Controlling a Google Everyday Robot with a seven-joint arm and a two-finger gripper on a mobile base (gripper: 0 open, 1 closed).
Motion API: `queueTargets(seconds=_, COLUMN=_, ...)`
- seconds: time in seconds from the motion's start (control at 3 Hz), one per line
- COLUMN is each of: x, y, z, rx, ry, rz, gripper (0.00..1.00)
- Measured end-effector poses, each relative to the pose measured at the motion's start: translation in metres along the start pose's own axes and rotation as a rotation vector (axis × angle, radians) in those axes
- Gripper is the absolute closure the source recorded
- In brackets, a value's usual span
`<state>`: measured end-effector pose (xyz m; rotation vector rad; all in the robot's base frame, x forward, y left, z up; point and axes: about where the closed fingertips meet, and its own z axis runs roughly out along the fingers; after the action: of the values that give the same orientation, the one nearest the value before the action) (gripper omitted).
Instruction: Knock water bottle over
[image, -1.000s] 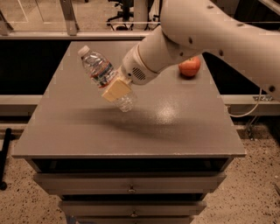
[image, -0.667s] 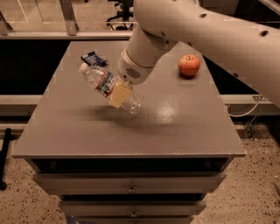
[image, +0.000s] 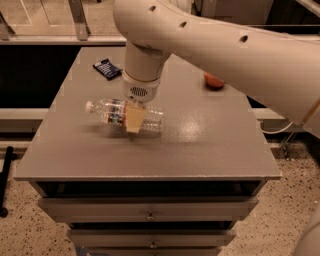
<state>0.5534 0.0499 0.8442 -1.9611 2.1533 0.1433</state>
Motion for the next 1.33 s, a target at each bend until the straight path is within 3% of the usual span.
queueTargets(seconds=0.67, x=0.0033, y=0.0128, z=0.015, rx=-0.028, ry=0.12, rz=-0.078, gripper=0.27)
queueTargets(seconds=1.0, x=0.0027, y=0.0127, z=0.0126, rx=-0.028, ry=0.12, rz=-0.079, gripper=0.0)
queueTargets(seconds=1.33, x=0.0027, y=0.0127, z=0.0126, rx=-0.028, ry=0.12, rz=-0.079, gripper=0.0)
